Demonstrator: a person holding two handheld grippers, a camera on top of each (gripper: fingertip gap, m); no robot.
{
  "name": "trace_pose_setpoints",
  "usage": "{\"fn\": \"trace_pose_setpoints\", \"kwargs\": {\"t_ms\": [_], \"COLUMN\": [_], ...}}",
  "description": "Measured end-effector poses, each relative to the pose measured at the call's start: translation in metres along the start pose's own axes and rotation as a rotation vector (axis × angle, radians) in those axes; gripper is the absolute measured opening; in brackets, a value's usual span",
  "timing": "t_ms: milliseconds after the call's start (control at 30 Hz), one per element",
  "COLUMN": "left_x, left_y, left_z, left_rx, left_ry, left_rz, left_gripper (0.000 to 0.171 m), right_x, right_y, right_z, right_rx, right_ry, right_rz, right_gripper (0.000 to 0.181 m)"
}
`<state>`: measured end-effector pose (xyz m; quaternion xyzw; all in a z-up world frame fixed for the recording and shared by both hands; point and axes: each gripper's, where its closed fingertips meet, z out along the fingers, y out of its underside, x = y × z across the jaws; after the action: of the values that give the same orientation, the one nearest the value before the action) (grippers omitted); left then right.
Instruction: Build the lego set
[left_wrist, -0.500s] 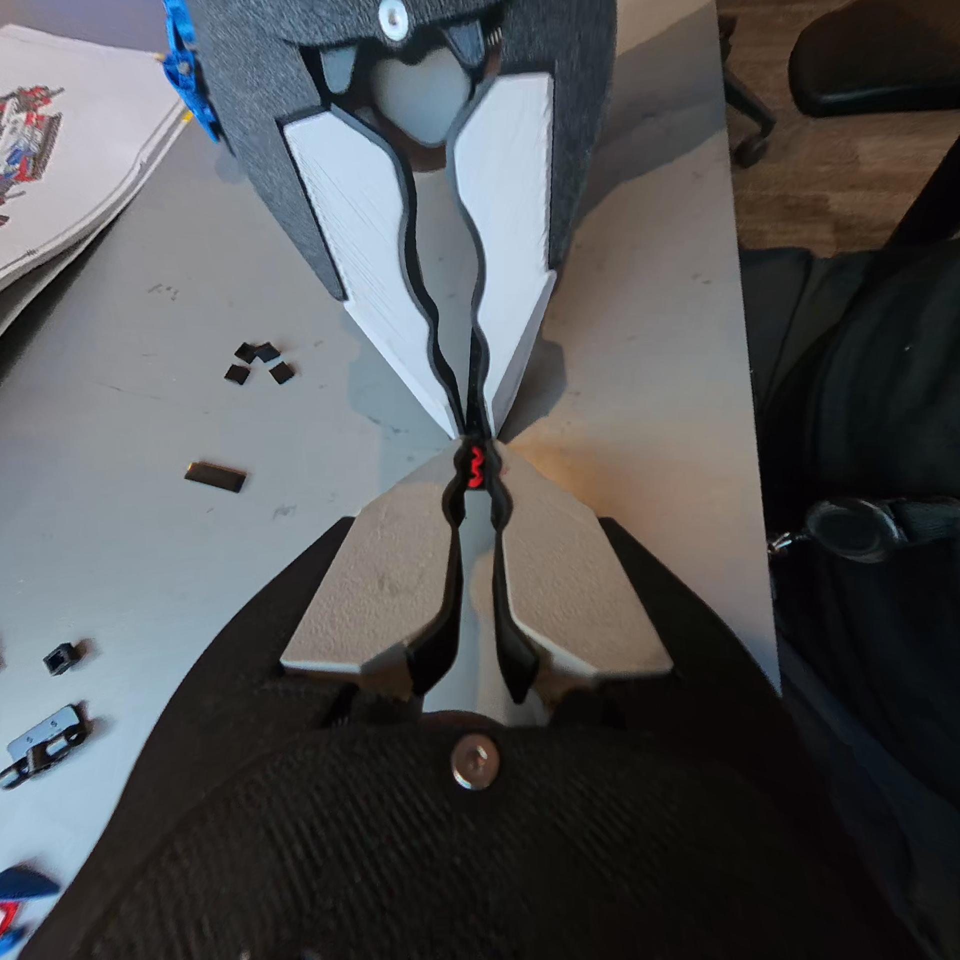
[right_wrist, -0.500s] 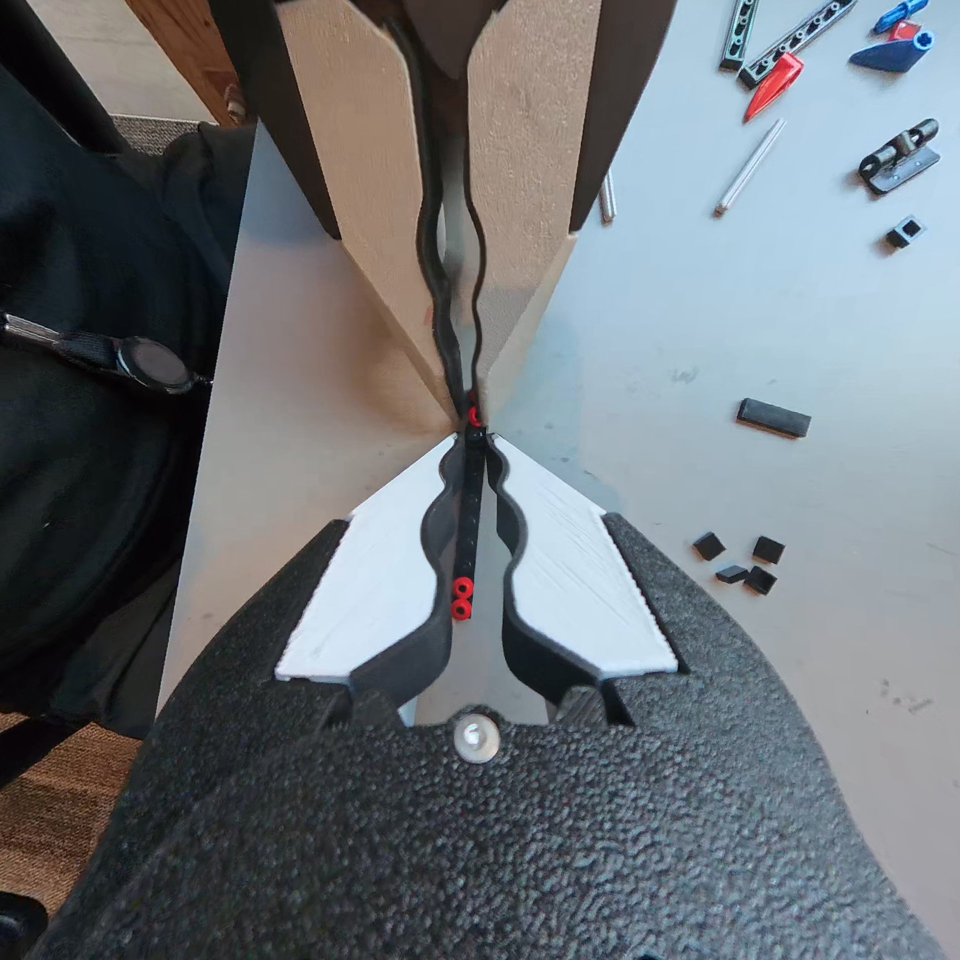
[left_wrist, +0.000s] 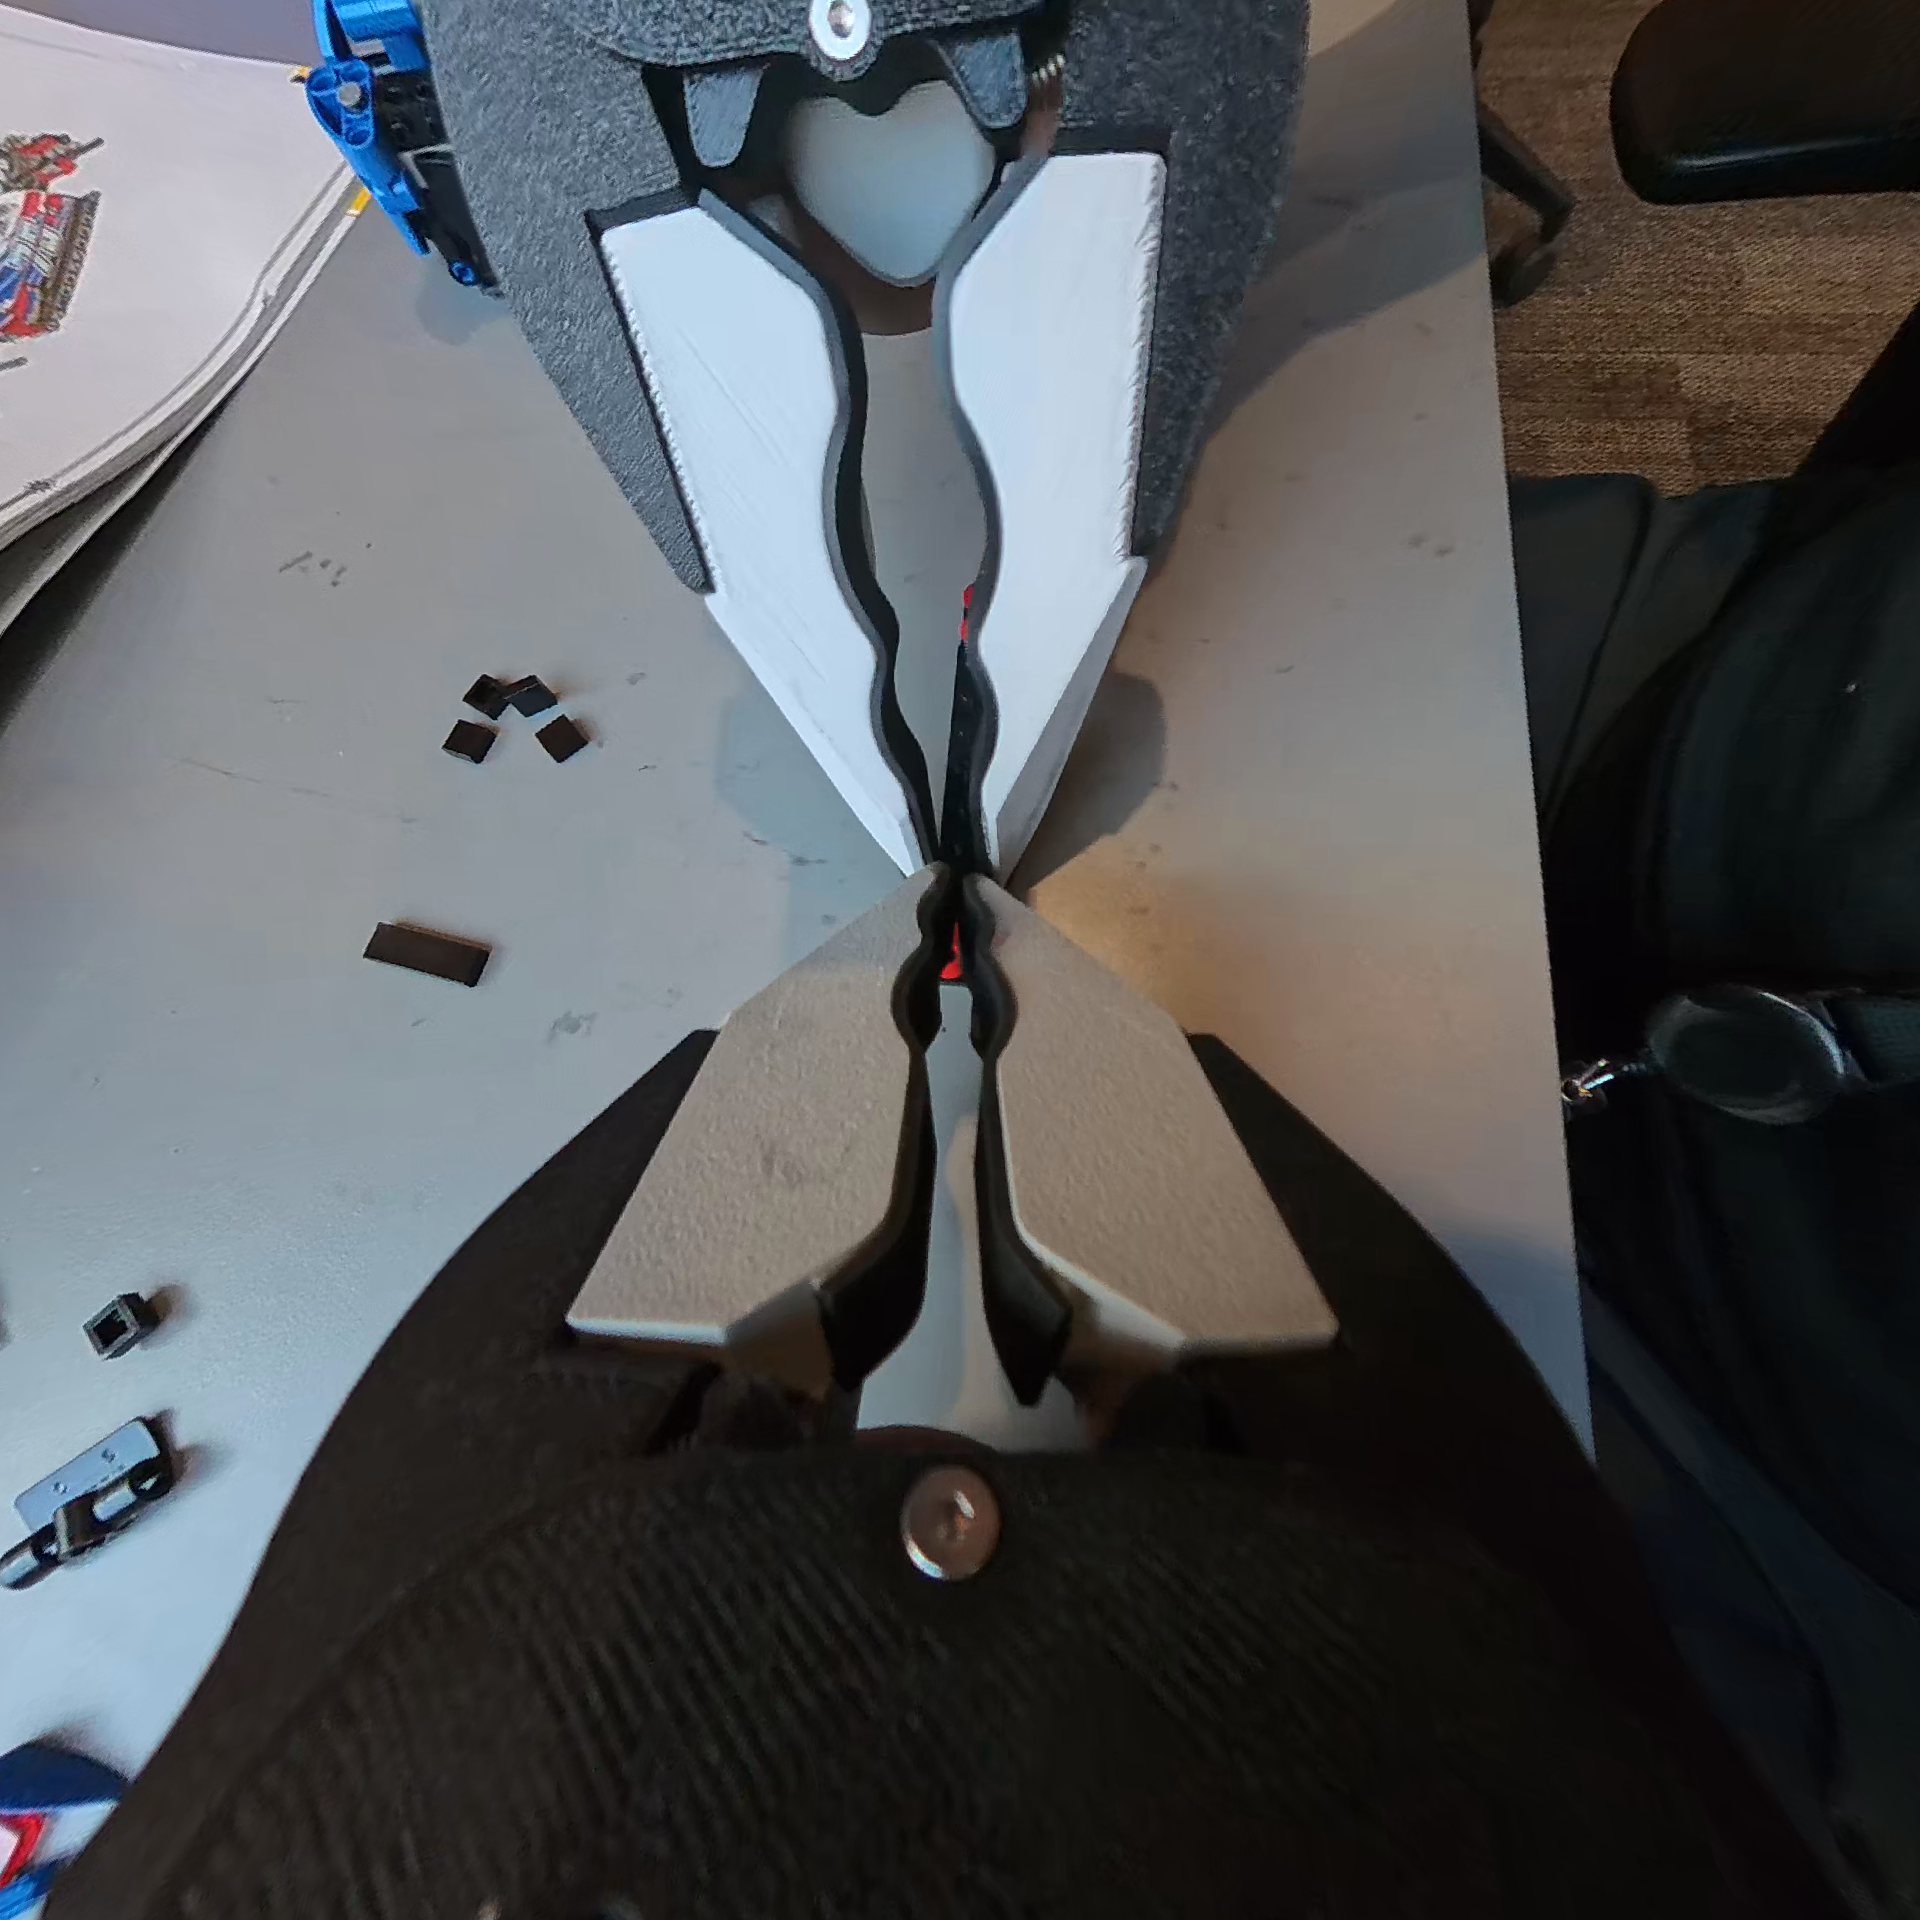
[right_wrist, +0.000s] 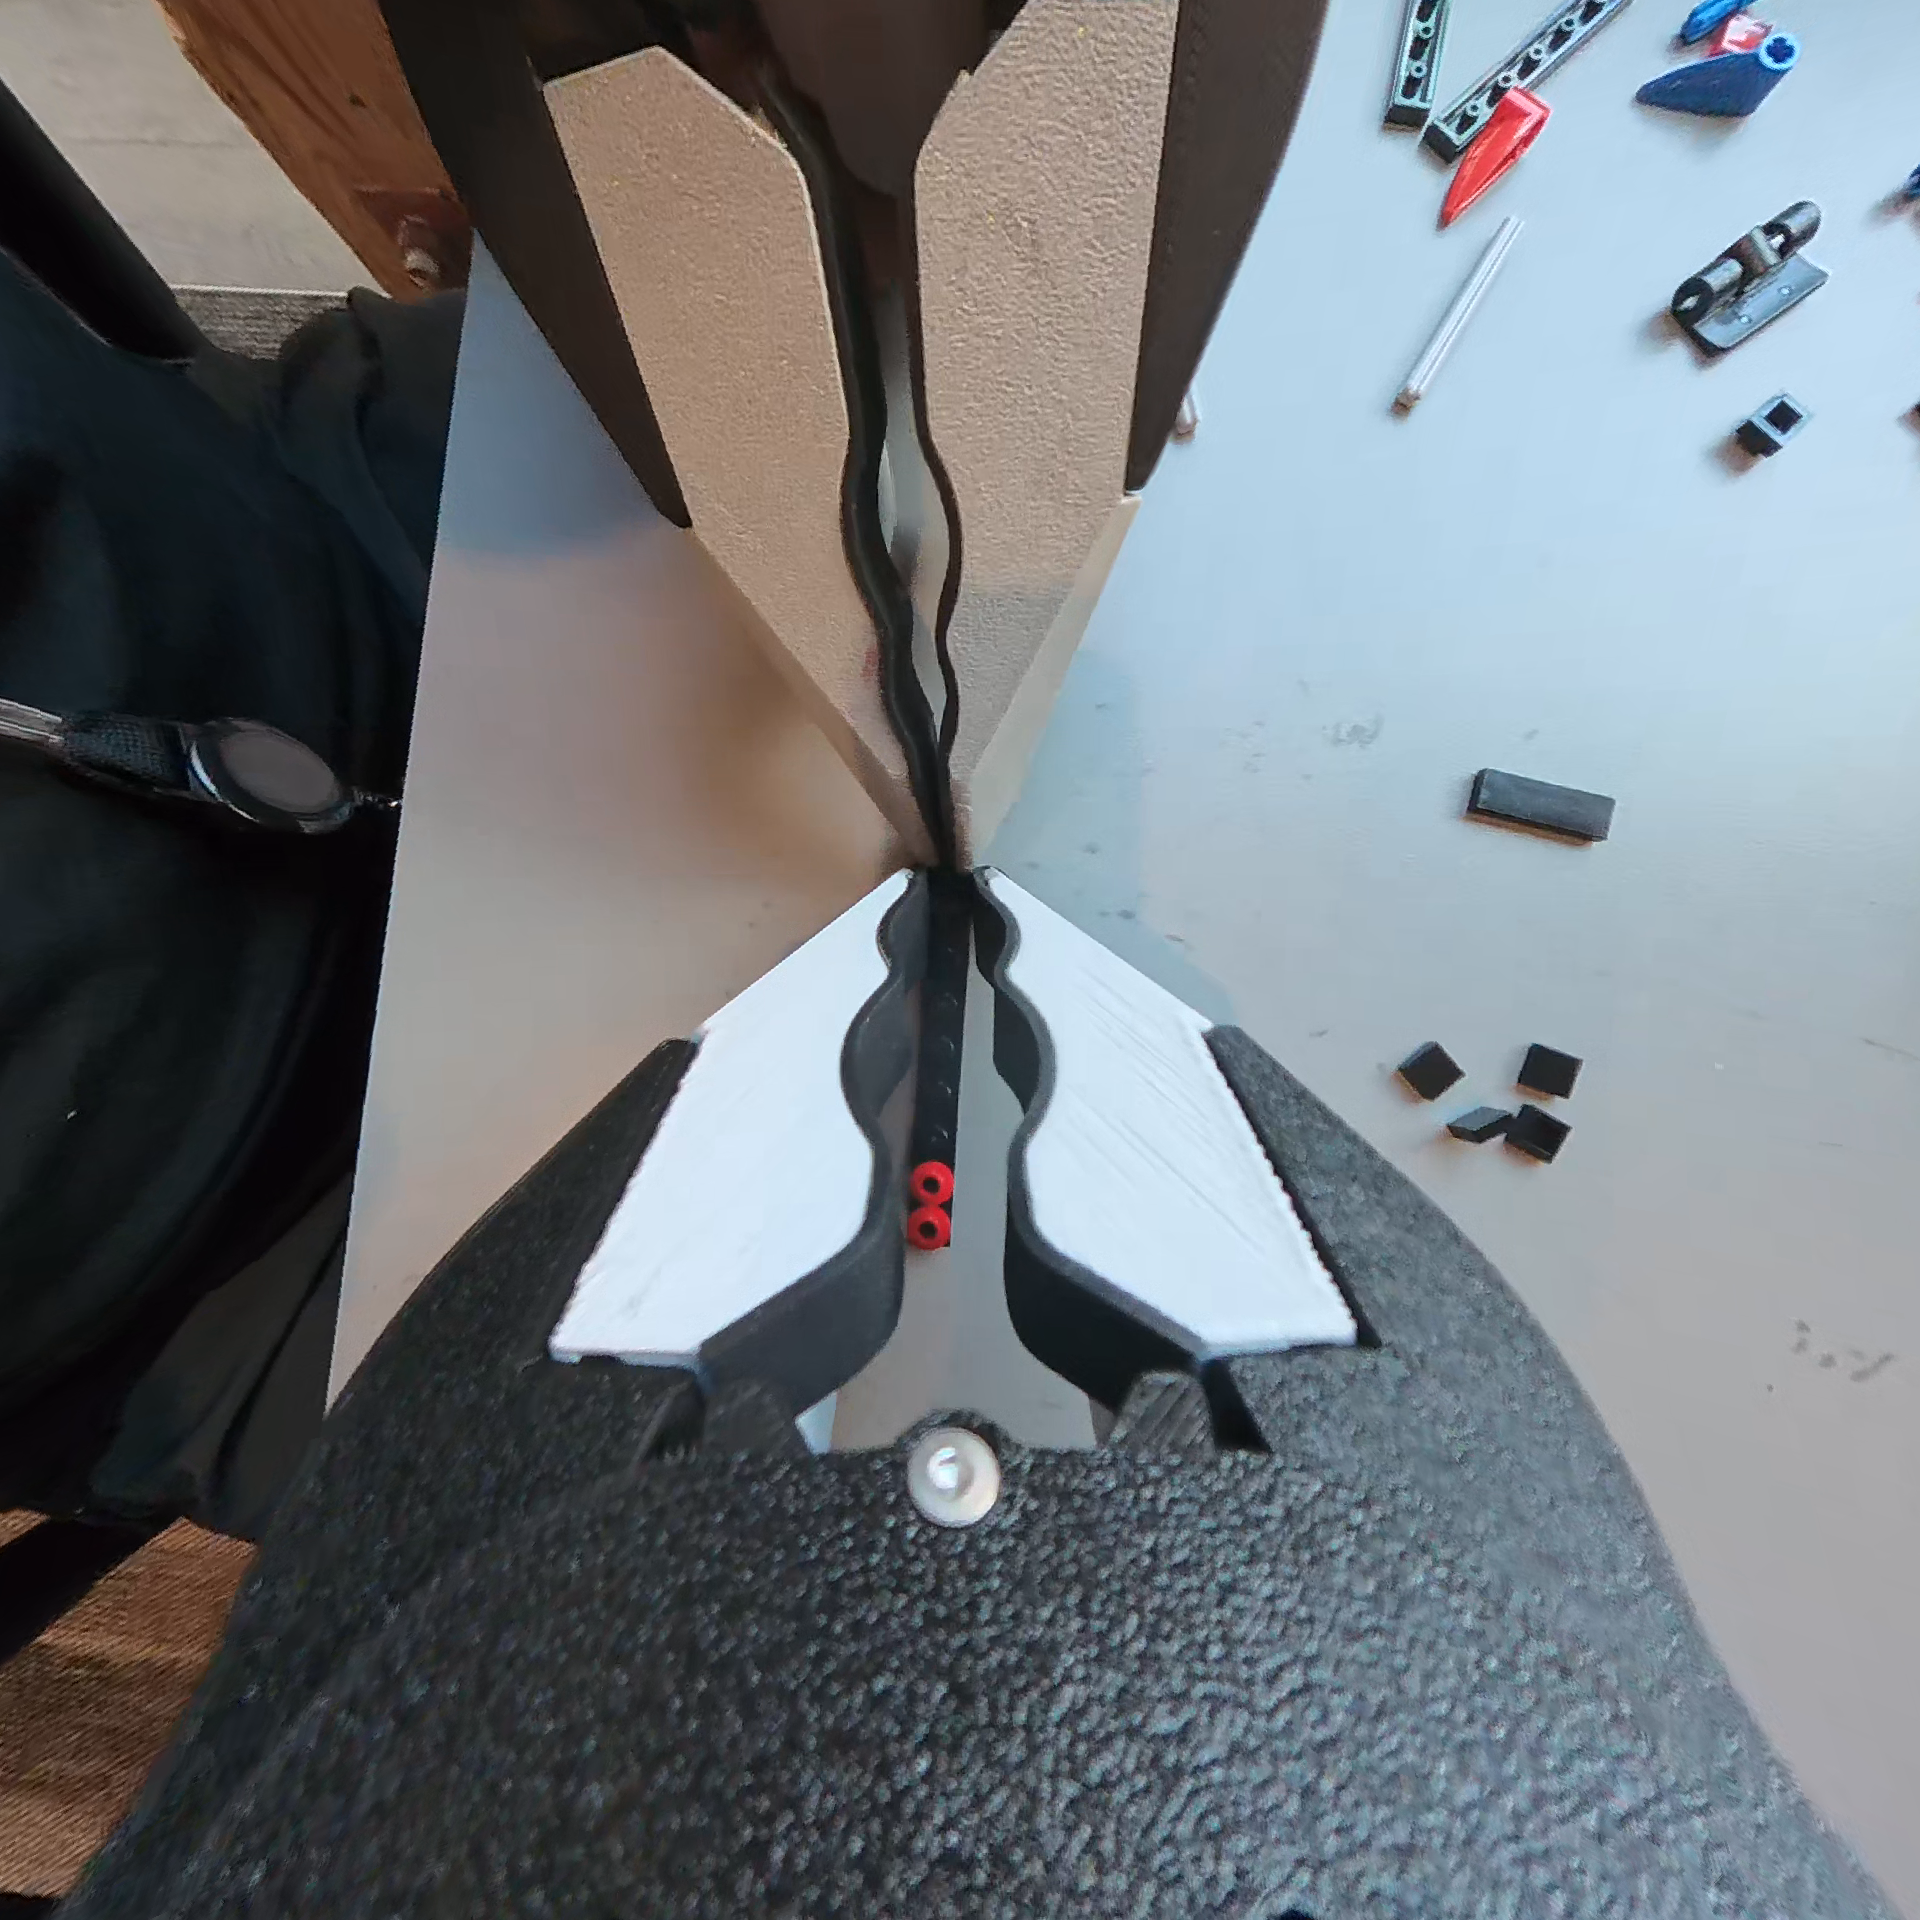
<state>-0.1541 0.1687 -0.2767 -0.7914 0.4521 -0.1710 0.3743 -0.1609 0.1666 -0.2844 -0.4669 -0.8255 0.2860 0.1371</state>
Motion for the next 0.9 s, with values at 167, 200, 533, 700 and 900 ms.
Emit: {"fn": "trace_pose_setpoints", "kwargs": {"t_ms": [167, 200, 533, 700, 900], "left_x": [0.0, 0.0, -0.001, -0.001, -0.001], "left_y": [0.0, 0.001, 0.0, 0.0, 0.0], "left_z": [0.0, 0.0, 0.001, 0.001, 0.002], "left_rx": [-0.018, -0.019, 0.001, 0.002, 0.001], "left_ry": [0.024, 0.024, 0.041, 0.045, 0.053], "left_rz": [-0.013, -0.013, -0.045, -0.051, -0.062], "left_gripper": [0.0, 0.0, 0.0, 0.0, 0.0], "right_x": [0.0, 0.0, 0.0, -0.001, 0.0], "right_y": [0.0, 0.0, -0.002, -0.002, 0.0], "right_z": [0.0, 0.0, -0.012, -0.009, -0.008], "right_rx": [-0.008, -0.006, 0.089, 0.079, 0.0], "right_ry": [0.005, 0.01, 0.113, 0.105, 0.028], "right_rz": [0.02, 0.03, 0.056, 0.042, 0.041], "right_gripper": [0.007, 0.007, 0.001, 0.0, 0.0]}}
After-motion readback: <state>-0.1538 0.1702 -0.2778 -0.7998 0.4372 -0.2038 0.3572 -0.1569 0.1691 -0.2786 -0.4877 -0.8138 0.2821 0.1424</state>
